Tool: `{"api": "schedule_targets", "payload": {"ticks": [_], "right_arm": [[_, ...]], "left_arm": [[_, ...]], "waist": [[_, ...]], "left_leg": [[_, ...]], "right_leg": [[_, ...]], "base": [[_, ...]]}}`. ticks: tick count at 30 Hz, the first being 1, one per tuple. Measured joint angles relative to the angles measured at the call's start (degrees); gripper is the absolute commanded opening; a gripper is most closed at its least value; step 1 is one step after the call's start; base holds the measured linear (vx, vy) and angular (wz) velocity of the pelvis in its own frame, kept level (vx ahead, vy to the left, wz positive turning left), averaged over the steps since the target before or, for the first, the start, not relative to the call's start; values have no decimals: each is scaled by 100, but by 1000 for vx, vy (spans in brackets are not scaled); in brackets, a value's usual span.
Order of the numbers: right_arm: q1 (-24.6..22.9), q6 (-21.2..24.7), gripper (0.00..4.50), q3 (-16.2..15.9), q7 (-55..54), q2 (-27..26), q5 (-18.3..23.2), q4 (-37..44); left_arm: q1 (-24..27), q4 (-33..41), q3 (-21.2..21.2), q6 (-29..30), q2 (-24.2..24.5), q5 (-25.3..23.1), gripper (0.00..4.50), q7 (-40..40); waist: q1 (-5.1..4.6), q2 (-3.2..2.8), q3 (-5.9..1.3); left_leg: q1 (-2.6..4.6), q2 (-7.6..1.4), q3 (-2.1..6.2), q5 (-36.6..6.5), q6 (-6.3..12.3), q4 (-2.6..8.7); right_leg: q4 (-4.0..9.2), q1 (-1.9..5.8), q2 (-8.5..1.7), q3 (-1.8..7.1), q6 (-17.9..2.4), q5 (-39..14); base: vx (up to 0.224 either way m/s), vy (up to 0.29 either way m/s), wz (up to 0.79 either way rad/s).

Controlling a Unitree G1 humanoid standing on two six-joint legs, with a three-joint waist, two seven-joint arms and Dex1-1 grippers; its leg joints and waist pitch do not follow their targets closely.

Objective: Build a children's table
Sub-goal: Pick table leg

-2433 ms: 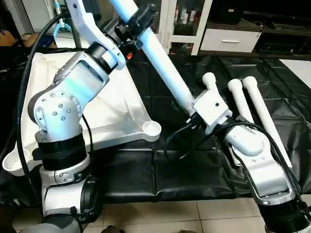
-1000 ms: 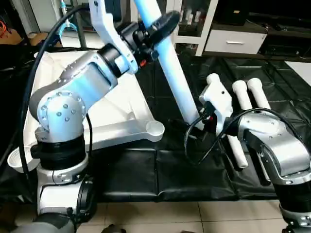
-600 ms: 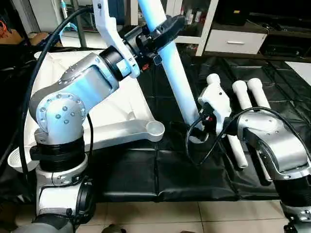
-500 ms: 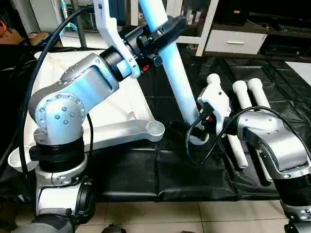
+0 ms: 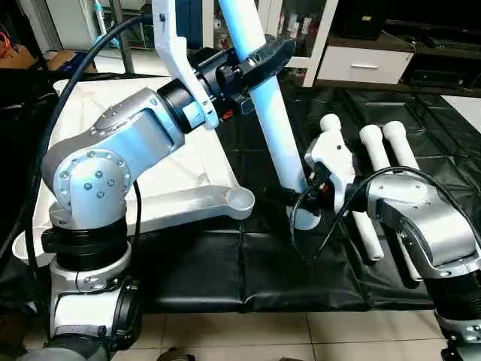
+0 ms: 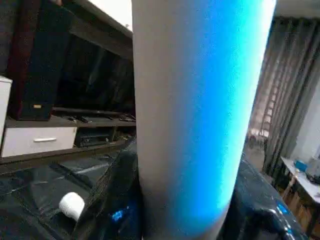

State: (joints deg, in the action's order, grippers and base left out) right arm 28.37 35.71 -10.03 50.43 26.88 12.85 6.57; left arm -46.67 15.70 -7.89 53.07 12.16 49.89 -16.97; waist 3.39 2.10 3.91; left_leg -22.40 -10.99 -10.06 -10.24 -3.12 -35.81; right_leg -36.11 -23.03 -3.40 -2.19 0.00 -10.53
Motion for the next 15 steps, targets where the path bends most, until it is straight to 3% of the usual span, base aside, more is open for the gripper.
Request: {"api": "schedule_targets", "payload": {"ticks": [6, 9, 15], "right_arm": [[-22, 0, 190, -44, 2, -9, 2, 17], [-115, 0, 186, -44, -35, -88, 8, 20], [-140, 28, 185, 86, -238, -146, 109, 21]], "left_arm": [[0, 44, 77, 6, 68, -3, 159, -28], [-6, 38, 16, 187, 44, 78, 229, -4], [-9, 15, -27, 269, 83, 225, 271, -19]], "waist": [[0, 0, 0], [-2, 0, 0], [4, -1, 0]], "left_leg": [[1, 0, 0, 0, 0, 0], [1, 0, 0, 0, 0, 0], [2, 0, 0, 0, 0, 0]], "right_leg": [[0, 0, 0, 0, 0, 0], [0, 1, 0, 1, -1, 0], [-1, 1, 0, 0, -1, 0]], "base": [[0, 0, 0], [0, 0, 0], [0, 0, 0]]}}
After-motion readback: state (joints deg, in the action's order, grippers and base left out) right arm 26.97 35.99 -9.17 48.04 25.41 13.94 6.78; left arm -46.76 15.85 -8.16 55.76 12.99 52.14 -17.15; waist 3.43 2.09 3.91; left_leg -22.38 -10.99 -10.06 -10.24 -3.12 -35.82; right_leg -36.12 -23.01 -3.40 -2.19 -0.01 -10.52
